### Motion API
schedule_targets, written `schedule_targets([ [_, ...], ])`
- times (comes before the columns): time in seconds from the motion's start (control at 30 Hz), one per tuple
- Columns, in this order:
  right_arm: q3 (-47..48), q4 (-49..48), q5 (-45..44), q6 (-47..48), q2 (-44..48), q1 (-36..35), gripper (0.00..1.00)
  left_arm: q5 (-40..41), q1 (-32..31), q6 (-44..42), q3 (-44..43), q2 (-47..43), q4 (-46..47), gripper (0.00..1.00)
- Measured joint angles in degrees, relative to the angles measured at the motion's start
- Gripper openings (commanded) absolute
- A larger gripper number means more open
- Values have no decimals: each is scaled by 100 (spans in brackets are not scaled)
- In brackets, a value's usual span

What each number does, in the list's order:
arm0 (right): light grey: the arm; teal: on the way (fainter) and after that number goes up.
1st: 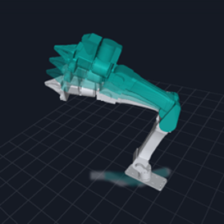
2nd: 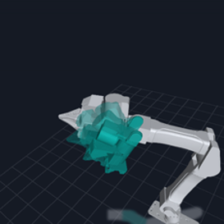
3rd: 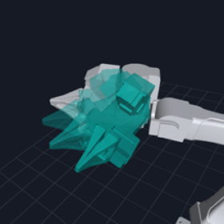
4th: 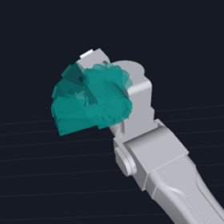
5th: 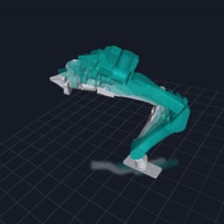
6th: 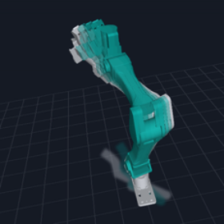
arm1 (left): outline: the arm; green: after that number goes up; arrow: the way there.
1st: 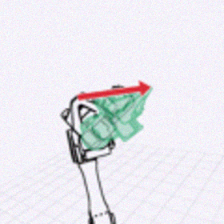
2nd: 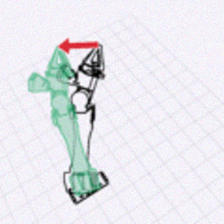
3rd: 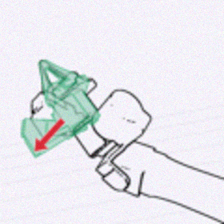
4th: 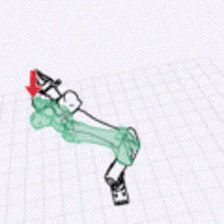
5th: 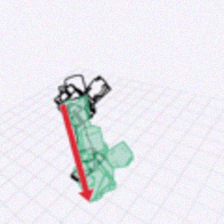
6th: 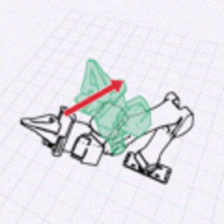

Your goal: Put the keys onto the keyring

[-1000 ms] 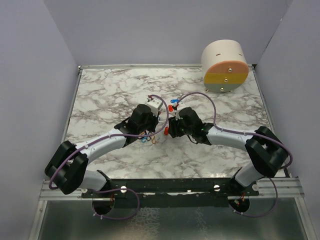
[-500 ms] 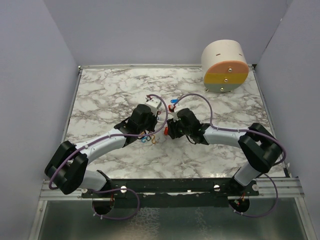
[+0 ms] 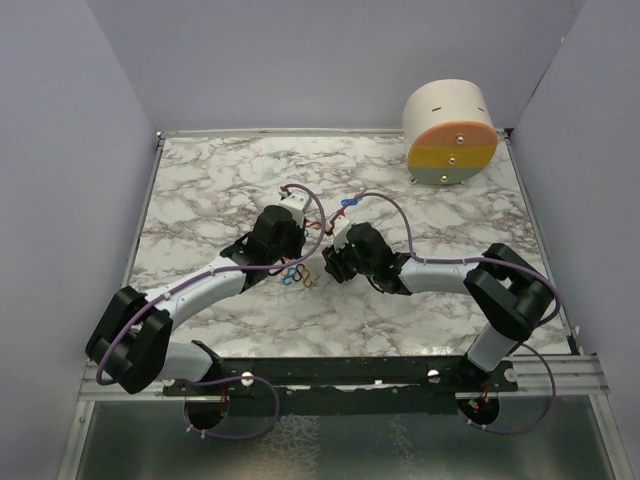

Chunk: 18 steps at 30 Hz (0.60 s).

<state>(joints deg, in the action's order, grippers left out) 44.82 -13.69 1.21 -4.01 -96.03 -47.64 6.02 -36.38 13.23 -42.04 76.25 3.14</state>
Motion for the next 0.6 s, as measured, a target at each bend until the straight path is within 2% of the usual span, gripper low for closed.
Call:
schedule_targets([
  [0.37,-90,-234,-7,479,-122,-168,42,-48,219,31,72,-146,-20,0],
  [0.6,-81,-317,-92,634,-374,-262,35,-103,238,37,96,-146,-17,0],
])
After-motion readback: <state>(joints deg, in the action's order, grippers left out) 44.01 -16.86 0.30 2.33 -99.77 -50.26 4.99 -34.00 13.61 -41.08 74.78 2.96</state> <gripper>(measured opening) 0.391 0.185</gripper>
